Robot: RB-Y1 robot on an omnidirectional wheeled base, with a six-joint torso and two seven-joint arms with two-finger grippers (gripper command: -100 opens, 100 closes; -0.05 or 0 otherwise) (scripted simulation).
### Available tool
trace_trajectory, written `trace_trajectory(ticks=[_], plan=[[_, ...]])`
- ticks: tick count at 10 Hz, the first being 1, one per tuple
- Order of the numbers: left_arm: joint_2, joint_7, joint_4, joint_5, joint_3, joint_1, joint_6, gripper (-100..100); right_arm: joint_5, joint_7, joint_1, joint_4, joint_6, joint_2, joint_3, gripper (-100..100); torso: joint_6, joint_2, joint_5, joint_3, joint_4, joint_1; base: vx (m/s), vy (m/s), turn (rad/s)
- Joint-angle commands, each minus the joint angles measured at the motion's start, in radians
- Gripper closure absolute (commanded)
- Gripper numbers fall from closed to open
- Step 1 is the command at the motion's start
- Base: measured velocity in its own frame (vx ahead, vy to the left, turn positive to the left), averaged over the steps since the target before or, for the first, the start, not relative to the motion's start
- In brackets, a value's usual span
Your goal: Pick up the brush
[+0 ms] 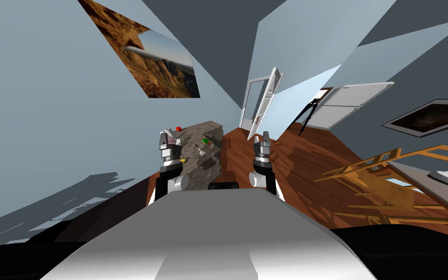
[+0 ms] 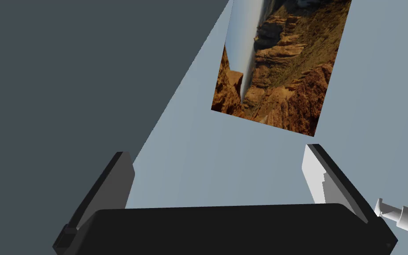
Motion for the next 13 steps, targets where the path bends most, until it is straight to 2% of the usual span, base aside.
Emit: trace_trajectory(ticks=[1, 4, 5, 7, 8, 9, 10, 11, 12, 13], plan=[[0.044, -0.009, 0.001, -0.002, 0.010, -0.006, 0.019, -100, 0.000, 0.000, 0.000, 0.000, 0.000, 0.000, 0.000, 0, 0.000, 0.000, 0.000, 0.000, 0.000, 0.000, -0.012, -0.013, -0.007], [0.135, -0.045, 0.006, -0.007, 0.048, -0.030, 0.094, -100, 0.000, 0.000, 0.000, 0.000, 0.000, 0.000, 0.000, 0, 0.000, 0.003, 0.000, 0.002, 0.001, -0.002, -0.047, -0.038, -0.016], [0.146, -0.045, 0.006, -0.007, 0.048, -0.030, 0.094, -100, 0.000, 0.000, 0.000, 0.000, 0.000, 0.000, 0.000, 0, 0.000, 0.003, -0.001, 0.002, 0.001, -0.003, -0.032, -0.045, -0.005], [0.211, -0.079, 0.014, -0.010, 0.084, -0.056, 0.160, -100, 0.000, 0.000, 0.000, 0.000, 0.000, 0.000, 0.000, 0, 0.000, 0.003, -0.001, 0.001, 0.001, -0.003, -0.047, -0.047, -0.022], [0.212, -0.079, 0.014, -0.010, 0.084, -0.056, 0.171, -100, 0.000, 0.000, 0.000, 0.000, 0.000, 0.000, 0.000, 0, 0.000, 0.003, -0.001, 0.002, 0.001, -0.003, -0.040, -0.032, -0.014], [0.242, -0.098, 0.019, -0.012, 0.103, -0.071, 0.209, -100, 0.000, 0.000, 0.000, 0.000, 0.000, 0.000, 0.000, 0, 0.000, 0.003, 0.000, 0.002, 0.001, -0.002, -0.039, -0.053, -0.034], [0.242, -0.098, 0.019, -0.012, 0.103, -0.071, 0.216, -100, 0.000, 0.000, 0.000, 0.000, 0.000, 0.000, 0.000, 0, 0.000, 0.003, -0.001, 0.002, 0.001, -0.003, -0.031, -0.041, -0.007], [0.271, -0.118, 0.025, -0.013, 0.124, -0.087, 0.255, -100, 0.000, 0.000, 0.000, 0.000, 0.000, 0.000, 0.000, 0, 0.000, 0.002, -0.001, 0.001, 0.001, -0.003, -0.035, -0.040, -0.030], [0.271, -0.118, 0.025, -0.013, 0.124, -0.087, 0.266, -100, 0.000, 0.000, 0.000, 0.000, 0.000, 0.000, 0.000, 0, 0.000, 0.002, -0.001, 0.001, 0.001, -0.003, -0.028, -0.034, -0.013], [0.298, -0.139, 0.032, -0.014, 0.145, -0.105, 0.306, -100, 0.000, 0.000, 0.000, 0.000, 0.000, 0.000, 0.000, 0, 0.000, 0.002, 0.000, 0.001, 0.000, -0.002, -0.036, -0.042, -0.030]])
